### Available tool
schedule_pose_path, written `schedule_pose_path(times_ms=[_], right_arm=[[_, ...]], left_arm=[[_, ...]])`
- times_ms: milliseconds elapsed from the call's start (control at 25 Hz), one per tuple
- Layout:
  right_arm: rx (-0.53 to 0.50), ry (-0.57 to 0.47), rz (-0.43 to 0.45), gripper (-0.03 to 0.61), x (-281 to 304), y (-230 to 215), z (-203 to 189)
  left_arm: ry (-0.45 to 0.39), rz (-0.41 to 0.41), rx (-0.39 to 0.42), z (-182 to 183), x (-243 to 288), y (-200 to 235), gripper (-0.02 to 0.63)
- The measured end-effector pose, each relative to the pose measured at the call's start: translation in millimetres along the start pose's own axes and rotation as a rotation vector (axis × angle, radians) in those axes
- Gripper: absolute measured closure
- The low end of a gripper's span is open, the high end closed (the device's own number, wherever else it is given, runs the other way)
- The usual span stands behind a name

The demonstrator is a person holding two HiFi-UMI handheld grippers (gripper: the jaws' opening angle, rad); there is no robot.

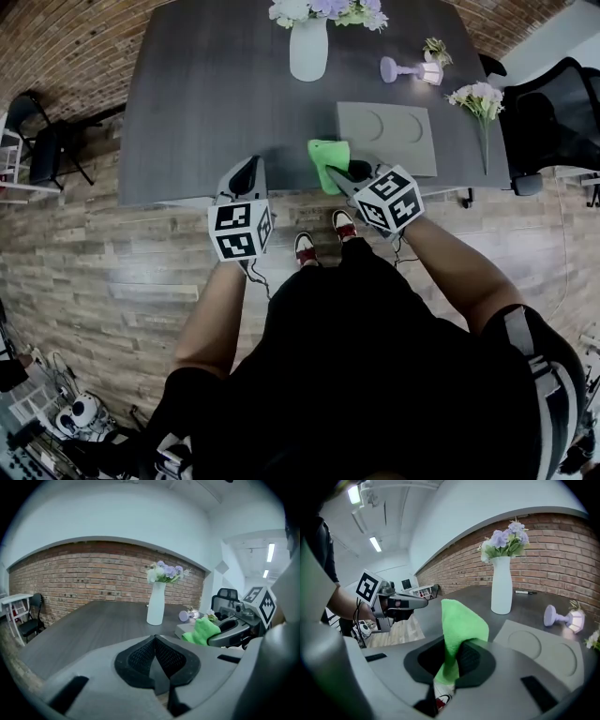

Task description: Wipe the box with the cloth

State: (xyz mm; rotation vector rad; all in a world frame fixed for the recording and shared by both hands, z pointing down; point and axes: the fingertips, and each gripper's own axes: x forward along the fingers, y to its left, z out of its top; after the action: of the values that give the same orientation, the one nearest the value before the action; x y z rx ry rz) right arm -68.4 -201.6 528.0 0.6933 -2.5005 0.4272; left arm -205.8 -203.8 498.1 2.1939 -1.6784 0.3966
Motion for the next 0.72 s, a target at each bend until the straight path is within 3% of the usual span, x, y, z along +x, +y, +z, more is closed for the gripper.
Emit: schedule_pose_path(times_ms=[360, 720], right_arm=[[-0.049, 0.056, 0.051, 0.535, 19.7, -18.9, -9.5], [-0.078, 0.066, 0.081, 0.535, 38.4, -46.2, 5.6]], left_arm=[[0.028, 0.010, 0.021, 9.0, 23.9, -5.1, 0.606], [0.031, 0.041, 0.028, 10.0, 30.7, -7.3, 0.606]])
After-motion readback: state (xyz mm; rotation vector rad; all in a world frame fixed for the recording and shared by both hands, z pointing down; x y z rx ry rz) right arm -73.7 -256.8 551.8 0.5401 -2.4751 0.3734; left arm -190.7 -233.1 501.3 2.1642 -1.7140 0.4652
